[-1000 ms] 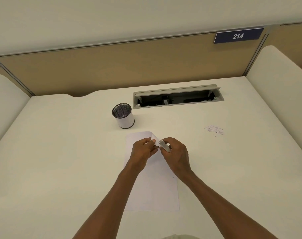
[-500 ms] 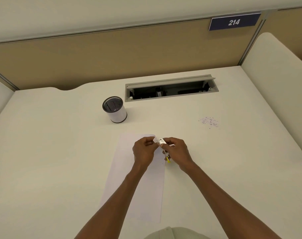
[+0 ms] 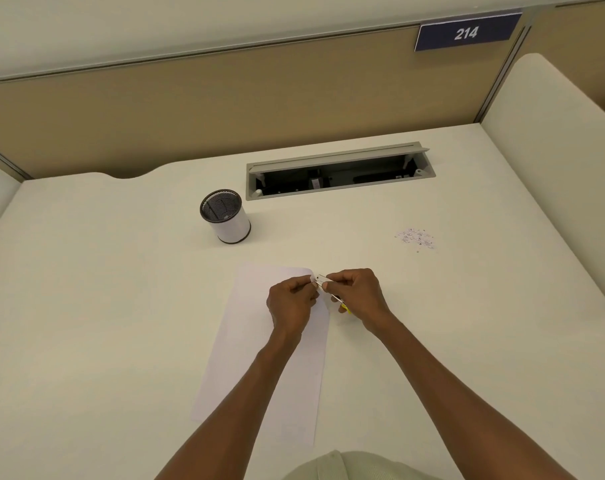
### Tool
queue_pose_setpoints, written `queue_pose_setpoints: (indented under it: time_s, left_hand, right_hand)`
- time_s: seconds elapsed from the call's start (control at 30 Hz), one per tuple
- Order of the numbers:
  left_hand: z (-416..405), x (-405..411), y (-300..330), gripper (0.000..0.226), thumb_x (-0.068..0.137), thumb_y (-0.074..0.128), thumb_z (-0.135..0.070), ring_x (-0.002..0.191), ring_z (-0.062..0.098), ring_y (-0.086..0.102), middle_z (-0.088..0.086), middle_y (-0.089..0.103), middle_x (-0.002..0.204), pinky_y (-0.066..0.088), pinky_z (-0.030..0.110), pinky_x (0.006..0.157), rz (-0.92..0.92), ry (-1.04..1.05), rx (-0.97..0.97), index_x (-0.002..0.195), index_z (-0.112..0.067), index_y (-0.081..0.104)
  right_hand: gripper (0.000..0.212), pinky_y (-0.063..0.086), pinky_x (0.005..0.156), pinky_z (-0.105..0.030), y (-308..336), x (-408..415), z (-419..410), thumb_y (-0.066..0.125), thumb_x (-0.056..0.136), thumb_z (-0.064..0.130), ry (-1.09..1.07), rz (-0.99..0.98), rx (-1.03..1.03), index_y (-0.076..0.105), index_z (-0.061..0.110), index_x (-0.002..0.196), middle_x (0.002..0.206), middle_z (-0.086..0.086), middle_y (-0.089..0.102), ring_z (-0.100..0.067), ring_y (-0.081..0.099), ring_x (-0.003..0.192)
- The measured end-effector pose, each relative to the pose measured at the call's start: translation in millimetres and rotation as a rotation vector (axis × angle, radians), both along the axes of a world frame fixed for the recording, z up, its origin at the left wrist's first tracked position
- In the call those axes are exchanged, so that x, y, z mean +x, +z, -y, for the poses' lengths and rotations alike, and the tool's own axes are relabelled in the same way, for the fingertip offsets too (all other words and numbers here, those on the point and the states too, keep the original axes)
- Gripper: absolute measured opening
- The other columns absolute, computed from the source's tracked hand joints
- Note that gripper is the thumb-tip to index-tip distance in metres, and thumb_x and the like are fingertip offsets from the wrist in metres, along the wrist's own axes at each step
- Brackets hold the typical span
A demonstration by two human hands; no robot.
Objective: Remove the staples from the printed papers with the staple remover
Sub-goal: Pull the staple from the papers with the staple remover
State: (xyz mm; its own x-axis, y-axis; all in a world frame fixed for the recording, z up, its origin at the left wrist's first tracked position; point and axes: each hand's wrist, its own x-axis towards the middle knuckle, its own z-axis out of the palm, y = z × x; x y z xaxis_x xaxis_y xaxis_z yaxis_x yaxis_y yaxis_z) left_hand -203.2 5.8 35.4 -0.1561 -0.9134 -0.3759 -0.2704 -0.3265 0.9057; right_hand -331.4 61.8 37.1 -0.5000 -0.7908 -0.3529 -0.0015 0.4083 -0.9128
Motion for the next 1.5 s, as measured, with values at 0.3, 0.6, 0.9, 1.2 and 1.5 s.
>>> queue_pose_setpoints:
  time_s: [0.3, 0.6, 0.9, 1.2, 1.5]
  left_hand:
    - [-1.7, 0.3, 2.4, 0.034, 0.085, 0.073, -0.007, 0.079, 0.019, 0.076, -0.006, 0.077, 0.075, 0.061, 0.037, 0.085, -0.006, 0.010, -0.056, 0.075, -0.039, 0.076]
    - [-1.9, 3.1, 1.8, 0.038, 0.081, 0.076, -0.006, 0.081, 0.026, 0.075, -0.006, 0.076, 0.070, 0.061, 0.044, 0.085, 0.004, -0.006, -0.061, 0.066, -0.041, 0.073]
    - [-0.4, 1.3, -1.9, 0.013, 0.083, 0.078, -0.009, 0.079, 0.014, 0.076, -0.006, 0.078, 0.078, 0.062, 0.040, 0.086, 0.004, -0.056, -0.043, 0.090, -0.019, 0.081]
    - [3.9, 0.5, -5.3, 0.024, 0.085, 0.075, -0.010, 0.078, 0.012, 0.075, -0.016, 0.075, 0.075, 0.061, 0.040, 0.086, 0.060, -0.104, -0.062, 0.079, -0.033, 0.077]
    - [6.4, 4.7, -12.1, 0.022, 0.085, 0.077, -0.014, 0.080, 0.016, 0.076, -0.007, 0.078, 0.081, 0.061, 0.042, 0.088, 0.044, -0.116, -0.038, 0.075, -0.035, 0.077]
  right_hand:
    - [0.021, 0.058, 0.064, -0.040, -1.5, 19.1, -0.1, 0.070, 0.085, 0.027, -0.001, -0.298, -0.049, 0.072, 0.008, 0.096, 0.084, 0.000, 0.071, -0.020, 0.066, 0.069]
    - [0.025, 0.053, 0.048, -0.034, -5.7, 37.0, -2.5, 0.066, 0.089, 0.035, -0.110, -0.222, -0.057, 0.071, 0.012, 0.081, 0.068, 0.000, 0.069, -0.018, 0.064, 0.055]
    - [0.035, 0.050, 0.050, -0.037, -9.8, 44.6, -2.2, 0.056, 0.095, 0.032, -0.119, -0.329, -0.042, 0.064, 0.006, 0.073, 0.060, -0.004, 0.062, -0.021, 0.054, 0.052]
    - [0.037, 0.057, 0.049, -0.035, -11.4, 47.0, 2.0, 0.061, 0.093, 0.031, -0.249, -0.073, 0.017, 0.069, 0.001, 0.074, 0.066, -0.015, 0.068, -0.027, 0.065, 0.053]
    - [0.030, 0.053, 0.046, -0.030, -11.4, 51.4, 2.8, 0.062, 0.093, 0.022, -0.332, 0.048, 0.036, 0.071, 0.003, 0.072, 0.068, -0.014, 0.068, -0.019, 0.059, 0.049]
